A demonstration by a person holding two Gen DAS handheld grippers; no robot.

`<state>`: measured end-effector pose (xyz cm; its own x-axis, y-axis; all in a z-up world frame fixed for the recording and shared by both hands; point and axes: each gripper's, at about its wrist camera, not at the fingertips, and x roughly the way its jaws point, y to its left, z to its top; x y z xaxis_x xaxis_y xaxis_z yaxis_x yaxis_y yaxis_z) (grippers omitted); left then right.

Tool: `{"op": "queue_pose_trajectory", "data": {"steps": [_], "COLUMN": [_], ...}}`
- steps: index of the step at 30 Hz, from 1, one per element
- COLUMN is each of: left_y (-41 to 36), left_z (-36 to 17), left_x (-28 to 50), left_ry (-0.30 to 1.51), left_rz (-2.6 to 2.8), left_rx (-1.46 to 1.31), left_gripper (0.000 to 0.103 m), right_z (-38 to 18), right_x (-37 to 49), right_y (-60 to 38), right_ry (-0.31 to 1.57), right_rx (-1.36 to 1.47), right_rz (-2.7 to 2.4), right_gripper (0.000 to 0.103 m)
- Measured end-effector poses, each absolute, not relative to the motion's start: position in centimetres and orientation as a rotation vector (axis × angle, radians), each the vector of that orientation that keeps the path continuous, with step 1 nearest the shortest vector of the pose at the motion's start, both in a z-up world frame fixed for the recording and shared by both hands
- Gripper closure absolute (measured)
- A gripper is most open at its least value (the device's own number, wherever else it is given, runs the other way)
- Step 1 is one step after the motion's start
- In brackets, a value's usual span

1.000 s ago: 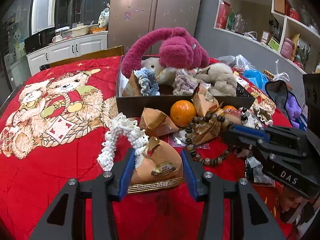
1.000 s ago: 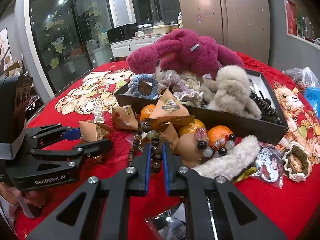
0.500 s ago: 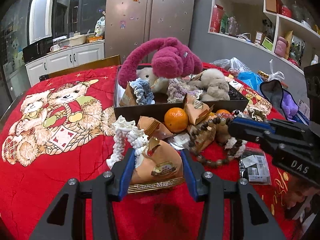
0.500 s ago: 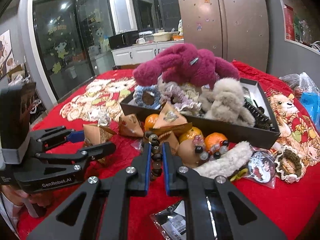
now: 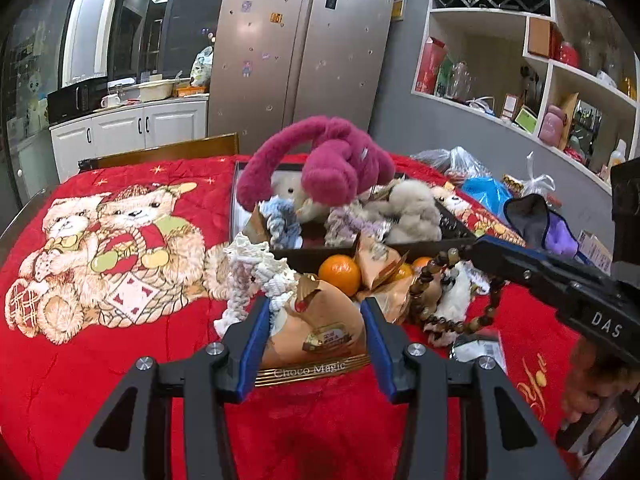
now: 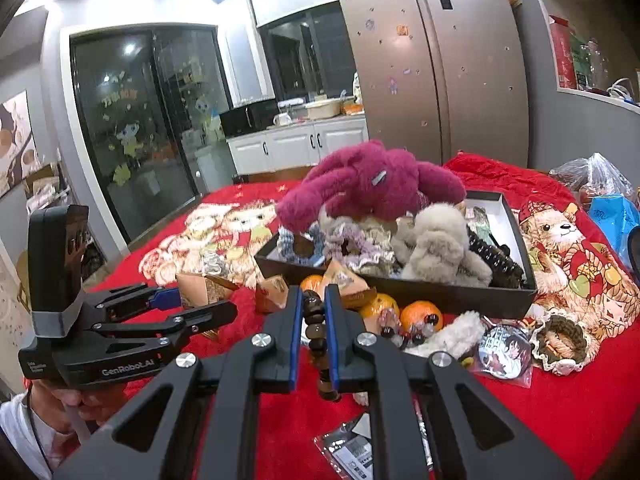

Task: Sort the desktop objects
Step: 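Lower the packet into the black box with left tool while right tool drops the bracelet in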

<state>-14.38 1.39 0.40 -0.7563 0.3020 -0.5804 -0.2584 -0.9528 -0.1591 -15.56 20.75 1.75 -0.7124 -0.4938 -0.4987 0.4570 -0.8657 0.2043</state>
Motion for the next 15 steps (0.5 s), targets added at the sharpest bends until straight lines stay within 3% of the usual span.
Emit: {"op": "queue_pose_trajectory", "data": {"steps": [15], "left_y": [3.2], "left_z": [3.3], "left_x": [-17.5], "left_ry": [0.016], "left_rz": [2.707], "left_rx": [-0.923], "left_gripper": [0.056], "right_z": [7.1], "right_x": [-17.9], "right_y": [20.6], "right_ry": [-0.105], "right_rx": [0.699], "right_rz": [-2.581], "right_gripper": [0.092]}}
